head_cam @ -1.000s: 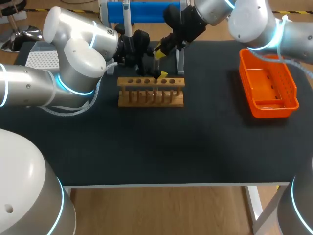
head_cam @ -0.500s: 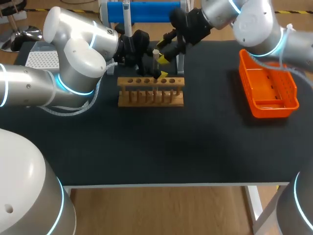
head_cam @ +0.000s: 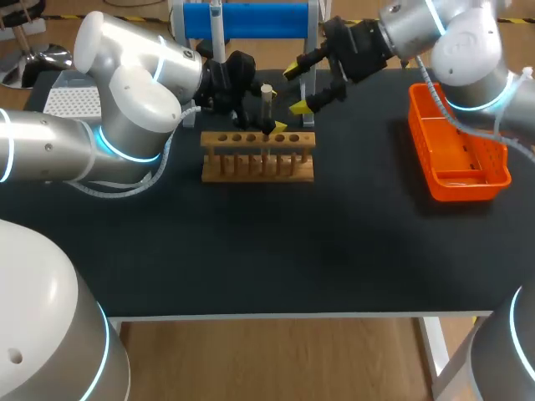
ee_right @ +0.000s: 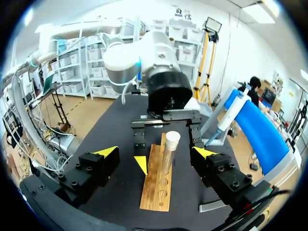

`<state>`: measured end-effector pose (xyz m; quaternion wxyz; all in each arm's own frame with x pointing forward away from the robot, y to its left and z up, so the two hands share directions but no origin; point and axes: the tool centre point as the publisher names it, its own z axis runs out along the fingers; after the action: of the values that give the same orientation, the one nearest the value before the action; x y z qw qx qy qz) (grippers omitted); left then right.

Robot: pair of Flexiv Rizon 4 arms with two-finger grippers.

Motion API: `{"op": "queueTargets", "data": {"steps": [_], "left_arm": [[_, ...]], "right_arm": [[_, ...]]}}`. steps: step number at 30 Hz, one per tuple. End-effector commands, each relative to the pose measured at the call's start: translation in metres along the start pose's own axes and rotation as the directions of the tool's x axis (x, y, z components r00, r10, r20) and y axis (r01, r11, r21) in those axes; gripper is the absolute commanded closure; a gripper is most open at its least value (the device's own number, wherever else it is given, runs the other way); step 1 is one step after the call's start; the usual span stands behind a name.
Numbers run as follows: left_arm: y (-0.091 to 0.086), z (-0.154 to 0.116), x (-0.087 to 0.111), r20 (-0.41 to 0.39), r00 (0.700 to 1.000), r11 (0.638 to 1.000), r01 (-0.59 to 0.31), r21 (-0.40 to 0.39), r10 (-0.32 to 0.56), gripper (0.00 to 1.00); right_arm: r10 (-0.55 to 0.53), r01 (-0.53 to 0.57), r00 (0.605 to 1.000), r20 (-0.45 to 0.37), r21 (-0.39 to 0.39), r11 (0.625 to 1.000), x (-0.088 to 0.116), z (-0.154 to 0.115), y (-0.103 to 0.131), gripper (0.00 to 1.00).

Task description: Invert the test tube, pick up the pipette, mount the tip to pipette, aspirate from beaker and dispense into the tube, eject the tip, return the pipette, and cap with the stopper.

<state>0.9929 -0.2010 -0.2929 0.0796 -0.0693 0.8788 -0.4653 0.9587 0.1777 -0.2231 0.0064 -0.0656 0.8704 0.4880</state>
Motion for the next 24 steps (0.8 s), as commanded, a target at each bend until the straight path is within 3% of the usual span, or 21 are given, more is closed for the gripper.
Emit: {"op": "queueTargets", "data": {"steps": [1, 9, 14, 17, 18, 19, 21, 24], "left_arm": [[0.0, 0.0, -0.001, -0.004, 1.0, 1.0, 0.0, 0.0, 0.0, 0.0], [0.0, 0.0, -0.001, -0.004, 1.0, 1.0, 0.0, 0.0, 0.0, 0.0], [0.0, 0.0, -0.001, -0.004, 1.0, 1.0, 0.0, 0.0, 0.0, 0.0], [0.0, 0.0, -0.001, -0.004, 1.0, 1.0, 0.0, 0.0, 0.0, 0.0], [0.0, 0.0, -0.001, -0.004, 1.0, 1.0, 0.0, 0.0, 0.0, 0.0], [0.0, 0.0, -0.001, -0.004, 1.0, 1.0, 0.0, 0.0, 0.0, 0.0], [0.0, 0.0, -0.001, -0.004, 1.0, 1.0, 0.0, 0.0, 0.0, 0.0], [0.0, 0.0, -0.001, -0.004, 1.0, 1.0, 0.0, 0.0, 0.0, 0.0]], "right_arm": [[-0.02, 0.019, 1.0, -0.004, -0.126, 0.992, 0.007, -0.007, -0.001, 0.0], [-0.052, 0.044, 0.998, -0.018, -0.313, 0.949, 0.01, -0.007, 0.013, 0.0], [0.003, -0.04, 0.997, -0.08, -0.466, 0.884, 0.005, -0.011, 0.019, 0.0], [0.01, -0.055, 0.996, -0.089, -0.517, 0.854, 0.002, -0.011, 0.02, 0.0], [0.016, -0.06, 0.996, -0.088, -0.524, 0.85, 0.0, -0.011, 0.02, 0.04], [0.014, -0.059, 0.996, -0.087, -0.528, 0.847, -0.001, -0.011, 0.02, 0.2], [0.009, -0.057, 0.996, -0.09, -0.55, 0.833, -0.002, -0.011, 0.022, 1.0], [0.006, -0.055, 0.996, -0.09, -0.553, 0.831, -0.004, -0.01, 0.024, 1.0]]}}
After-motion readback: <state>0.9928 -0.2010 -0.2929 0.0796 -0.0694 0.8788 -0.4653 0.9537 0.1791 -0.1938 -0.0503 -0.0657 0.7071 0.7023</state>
